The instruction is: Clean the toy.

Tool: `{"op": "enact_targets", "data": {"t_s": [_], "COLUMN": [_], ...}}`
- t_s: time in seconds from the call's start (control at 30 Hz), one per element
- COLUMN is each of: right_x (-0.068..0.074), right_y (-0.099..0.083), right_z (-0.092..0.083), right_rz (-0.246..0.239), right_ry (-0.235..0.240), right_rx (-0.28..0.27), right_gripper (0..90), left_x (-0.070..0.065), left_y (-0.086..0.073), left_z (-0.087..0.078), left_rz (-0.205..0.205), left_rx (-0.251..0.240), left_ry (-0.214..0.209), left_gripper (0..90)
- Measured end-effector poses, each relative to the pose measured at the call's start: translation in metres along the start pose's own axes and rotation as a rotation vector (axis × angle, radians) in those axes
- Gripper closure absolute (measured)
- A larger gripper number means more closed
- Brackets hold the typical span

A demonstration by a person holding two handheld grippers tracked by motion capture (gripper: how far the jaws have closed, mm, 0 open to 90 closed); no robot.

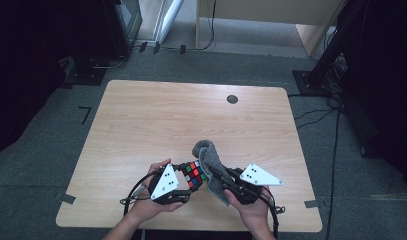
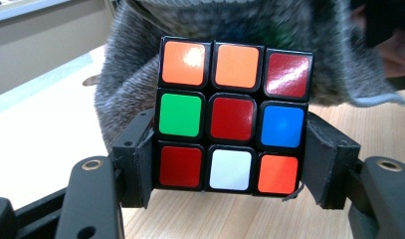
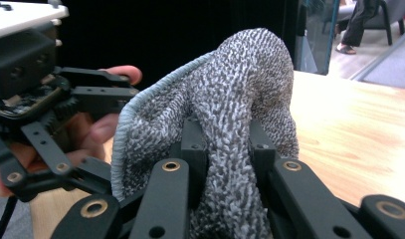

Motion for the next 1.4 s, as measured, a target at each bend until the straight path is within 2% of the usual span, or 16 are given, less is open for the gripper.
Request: {"op": "enact_targets", "data": {"t_s": [0.07, 0.13, 0.23, 0.3, 0.47, 0.53, 0.6, 0.7, 0.77, 0.8, 0.93, 1.03, 1.13, 1.2, 1.27, 1.4], "right_x": [0.007, 0.018, 0.031, 0.026, -0.002, 0.003, 0.019, 0.033, 0.026, 0.016, 0.001, 0.022, 0.038, 0.029, 0.014, 0.006], "right_y": [0.002, 0.005, 0.008, 0.009, 0.001, 0.002, 0.004, 0.007, 0.008, 0.006, 0.002, 0.005, 0.008, 0.009, 0.006, 0.001], "right_z": [0.000, 0.001, 0.004, 0.002, -0.001, -0.001, 0.001, 0.003, 0.001, 0.000, -0.003, 0.000, 0.003, 0.001, 0.000, -0.001], "right_rz": [-0.027, -0.060, -0.105, -0.060, 0.036, 0.012, -0.043, -0.109, -0.076, -0.049, 0.011, -0.053, -0.112, -0.066, -0.018, 0.023], "right_ry": [-0.009, 0.031, 0.042, 0.061, -0.007, -0.014, 0.020, 0.016, 0.028, 0.000, -0.022, 0.018, 0.023, 0.035, -0.001, -0.007], "right_rx": [0.005, 0.001, -0.005, -0.021, -0.015, -0.010, -0.013, -0.010, -0.022, -0.023, -0.020, -0.027, -0.024, -0.038, -0.039, -0.028], "right_gripper": [77.1, 77.0, 77.0, 77.1, 77.3, 77.3, 77.1, 77.0, 77.1, 77.2, 77.3, 77.3, 77.3, 77.3, 77.3, 77.2], "left_x": [0.000, -0.002, -0.004, -0.002, 0.004, 0.003, -0.001, -0.004, -0.001, 0.000, 0.005, 0.000, -0.005, -0.003, 0.001, 0.002], "left_y": [-0.001, -0.003, -0.003, -0.001, 0.001, -0.001, -0.002, -0.003, 0.000, 0.001, 0.001, -0.002, -0.002, -0.001, 0.001, 0.000], "left_z": [0.003, 0.008, 0.008, 0.003, -0.003, 0.001, 0.006, 0.007, 0.001, -0.002, -0.004, 0.005, 0.007, 0.003, -0.002, 0.000], "left_rz": [-0.002, 0.000, -0.001, -0.010, -0.043, -0.035, -0.008, -0.011, -0.020, -0.029, -0.051, -0.024, -0.017, -0.028, -0.046, -0.046], "left_rx": [0.021, 0.054, 0.044, 0.009, -0.028, 0.003, 0.042, 0.034, -0.007, -0.024, -0.028, 0.028, 0.024, -0.006, -0.037, -0.026], "left_ry": [0.012, 0.010, 0.004, -0.015, -0.024, -0.007, 0.010, 0.000, -0.022, -0.027, -0.031, -0.007, -0.019, -0.031, -0.041, -0.031], "left_gripper": [34.2, 34.2, 34.2, 34.2, 34.2, 34.2, 34.2, 34.2, 34.2, 34.2, 34.2, 34.2, 34.6, 34.6, 34.6, 34.6]}}
Point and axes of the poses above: each handheld gripper's, and its own axes: z roughly forward along the jaws, y roughly out of its top, x roughly to its left, the point moved 4 cm from there along z, roughly forward along the jaws, and after that the axes turned 10 degrees about x, right-handed, at the moved point
